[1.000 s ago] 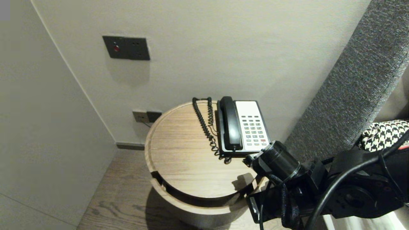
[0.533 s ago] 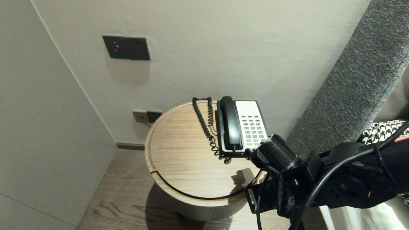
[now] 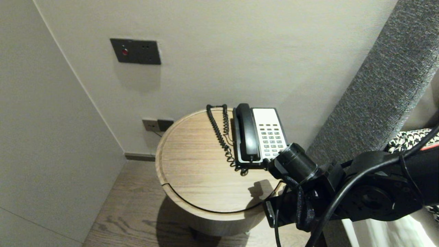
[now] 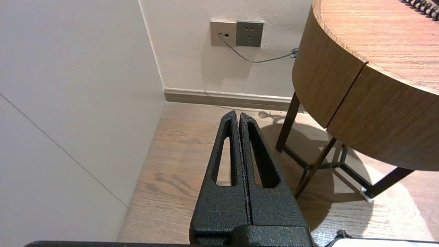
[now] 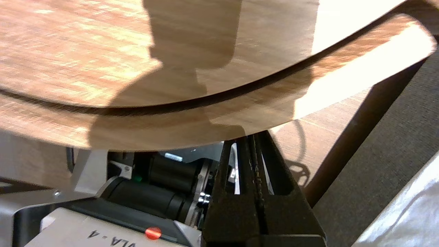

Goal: Close the nightstand drawer, then open the nightstand drawer

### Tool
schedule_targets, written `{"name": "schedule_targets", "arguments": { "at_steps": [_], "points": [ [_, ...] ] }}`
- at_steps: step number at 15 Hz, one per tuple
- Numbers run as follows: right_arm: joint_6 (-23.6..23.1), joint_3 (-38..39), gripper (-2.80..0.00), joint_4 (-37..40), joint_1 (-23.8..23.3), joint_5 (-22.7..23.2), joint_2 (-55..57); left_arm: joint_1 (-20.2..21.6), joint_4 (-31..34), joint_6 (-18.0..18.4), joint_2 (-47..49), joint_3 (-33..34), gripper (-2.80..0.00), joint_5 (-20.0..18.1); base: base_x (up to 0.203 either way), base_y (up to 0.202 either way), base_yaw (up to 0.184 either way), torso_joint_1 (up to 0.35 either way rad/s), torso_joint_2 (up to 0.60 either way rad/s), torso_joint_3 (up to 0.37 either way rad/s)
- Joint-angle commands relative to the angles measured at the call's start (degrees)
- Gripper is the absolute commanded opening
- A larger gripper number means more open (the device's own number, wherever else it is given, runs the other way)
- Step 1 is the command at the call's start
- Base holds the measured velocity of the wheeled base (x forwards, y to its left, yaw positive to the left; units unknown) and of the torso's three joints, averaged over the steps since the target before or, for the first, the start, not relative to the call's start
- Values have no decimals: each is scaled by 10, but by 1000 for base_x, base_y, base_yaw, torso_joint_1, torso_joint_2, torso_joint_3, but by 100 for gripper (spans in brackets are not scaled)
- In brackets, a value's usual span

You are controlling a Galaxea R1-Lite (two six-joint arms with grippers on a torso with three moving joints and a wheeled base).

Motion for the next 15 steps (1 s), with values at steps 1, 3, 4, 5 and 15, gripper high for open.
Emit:
{"name": "schedule_targets", "arguments": {
  "at_steps": [1, 3, 4, 5, 15],
  "points": [
    [3, 6, -280, 22, 2, 0, -4, 0, 0, 0, -1, 0, -280, 0, 0, 0, 0, 0, 0, 0],
    [5, 23, -280, 22, 4, 0, -7, 0, 0, 0, -1, 0, -280, 0, 0, 0, 0, 0, 0, 0],
    [7, 34, -280, 22, 4, 0, -11, 0, 0, 0, -1, 0, -280, 0, 0, 0, 0, 0, 0, 0],
    [8, 43, -280, 22, 4, 0, -14, 0, 0, 0, -1, 0, -280, 0, 0, 0, 0, 0, 0, 0],
    [8, 171, -280, 17, -88, -3, -83, 0, 0, 0, -1, 0, -280, 0, 0, 0, 0, 0, 0, 0]
  ]
}}
